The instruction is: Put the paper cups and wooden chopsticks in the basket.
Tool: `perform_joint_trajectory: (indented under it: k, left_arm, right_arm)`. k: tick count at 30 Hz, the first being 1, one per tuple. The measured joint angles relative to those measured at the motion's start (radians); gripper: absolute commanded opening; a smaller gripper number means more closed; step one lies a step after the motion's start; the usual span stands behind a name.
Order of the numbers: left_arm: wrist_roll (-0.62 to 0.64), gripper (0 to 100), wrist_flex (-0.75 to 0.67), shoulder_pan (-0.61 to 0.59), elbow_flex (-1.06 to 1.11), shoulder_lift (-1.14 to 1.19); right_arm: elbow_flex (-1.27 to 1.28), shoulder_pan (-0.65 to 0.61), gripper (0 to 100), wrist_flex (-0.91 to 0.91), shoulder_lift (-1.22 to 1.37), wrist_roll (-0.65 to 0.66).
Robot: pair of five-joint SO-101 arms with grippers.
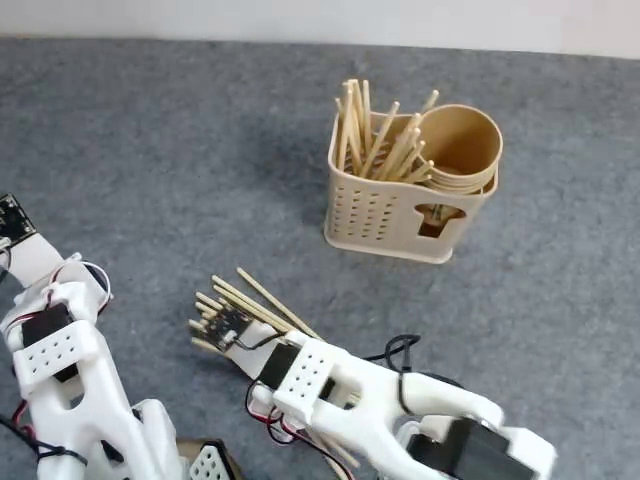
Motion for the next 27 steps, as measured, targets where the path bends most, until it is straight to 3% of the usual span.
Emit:
perform_joint_trajectory:
  k: [9,27]
  left_arm:
    - [0.0,1,0.0,0.002,0.0,0.0]
    - [0.0,1,0.0,0.002,0.0,0.0]
  right_arm:
    - [0.0,0.106,0.5,0.0,-0.298,0.002]
    - [-0.035,0.339,0.5,0.0,-0.583,0.002]
